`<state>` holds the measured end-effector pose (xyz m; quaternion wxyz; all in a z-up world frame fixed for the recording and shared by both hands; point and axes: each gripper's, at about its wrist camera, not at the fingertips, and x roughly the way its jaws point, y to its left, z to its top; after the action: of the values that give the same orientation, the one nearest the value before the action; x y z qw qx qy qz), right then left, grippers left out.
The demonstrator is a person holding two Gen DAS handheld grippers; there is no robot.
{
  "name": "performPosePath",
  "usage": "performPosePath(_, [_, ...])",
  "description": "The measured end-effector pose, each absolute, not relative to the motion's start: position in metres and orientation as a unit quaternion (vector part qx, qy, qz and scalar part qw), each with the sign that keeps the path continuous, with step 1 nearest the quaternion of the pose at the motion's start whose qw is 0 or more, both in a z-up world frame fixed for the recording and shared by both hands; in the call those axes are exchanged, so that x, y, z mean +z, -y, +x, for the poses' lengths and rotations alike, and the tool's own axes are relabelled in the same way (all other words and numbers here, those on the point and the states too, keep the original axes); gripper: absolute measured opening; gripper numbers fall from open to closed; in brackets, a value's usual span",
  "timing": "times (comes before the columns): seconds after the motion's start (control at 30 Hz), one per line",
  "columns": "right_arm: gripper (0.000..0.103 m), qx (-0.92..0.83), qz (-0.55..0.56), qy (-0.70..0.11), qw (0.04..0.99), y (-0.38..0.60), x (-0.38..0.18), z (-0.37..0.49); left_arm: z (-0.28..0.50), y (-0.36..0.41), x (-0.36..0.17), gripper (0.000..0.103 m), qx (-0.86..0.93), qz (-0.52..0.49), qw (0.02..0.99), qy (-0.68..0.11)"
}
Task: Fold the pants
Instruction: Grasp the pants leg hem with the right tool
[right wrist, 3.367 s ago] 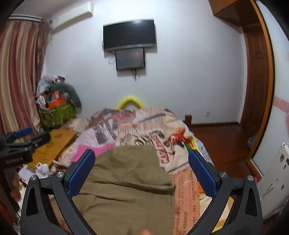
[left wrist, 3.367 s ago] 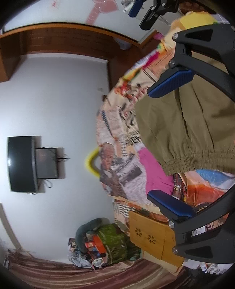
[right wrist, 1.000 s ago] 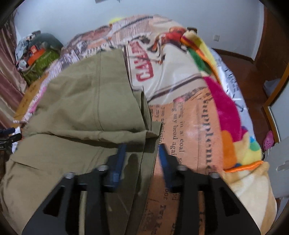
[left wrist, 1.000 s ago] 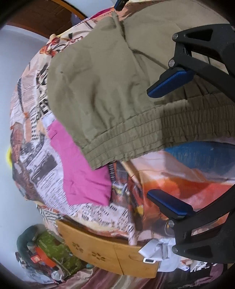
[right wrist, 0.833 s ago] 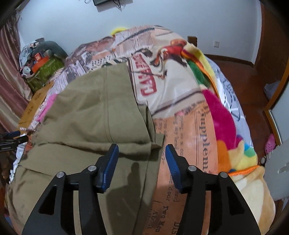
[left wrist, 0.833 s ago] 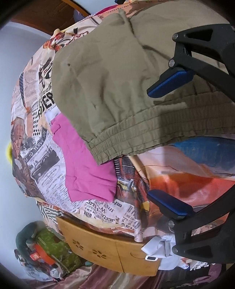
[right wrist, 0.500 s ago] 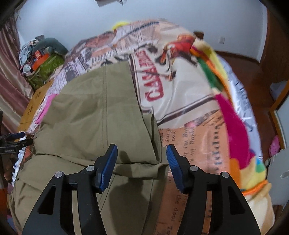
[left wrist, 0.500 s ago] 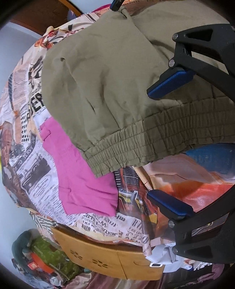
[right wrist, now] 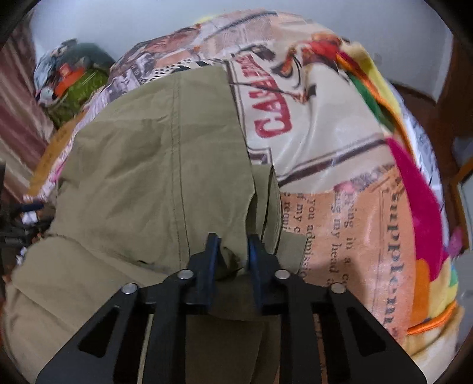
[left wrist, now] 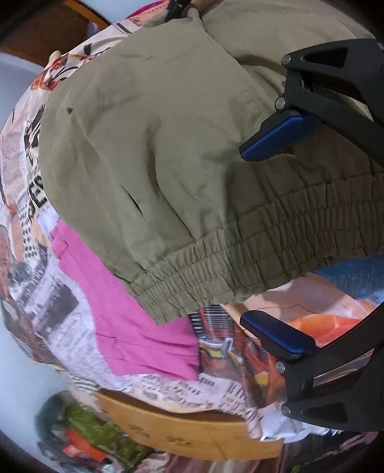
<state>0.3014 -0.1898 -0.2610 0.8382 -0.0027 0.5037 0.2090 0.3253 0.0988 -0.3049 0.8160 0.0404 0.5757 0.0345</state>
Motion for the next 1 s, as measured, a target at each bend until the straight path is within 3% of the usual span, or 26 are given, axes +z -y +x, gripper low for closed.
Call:
performPosePath(0.27, [0.012, 0.189, -0.023, -0.454, 0.870, 0.193, -0.246, 0.292, 0.324, -0.099, -0.301, 0.103, 0.100, 0.118, 0.824, -0.545])
performPosePath(0.43, [0.011, 0.185, -0.009, -0.454, 0.871, 0.197, -0.251, 0.296, 0.324, -0.126, -0.305, 0.103, 0.089, 0.059, 0.825, -0.555])
performPosePath(0.73, [0.012, 0.184, -0.003, -0.461, 0.868, 0.197, -0.247, 0.294, 0.322, -0.118, -0.306, 0.103, 0.102, 0.090, 0.831, -0.539])
performPosePath(1.0, [0.018, 0.173, 0.005, -0.451, 0.876, 0.206, -0.222, 0.293, 0.315, -0.130, -0.281, 0.102, 0.106, 0.044, 0.839, -0.532])
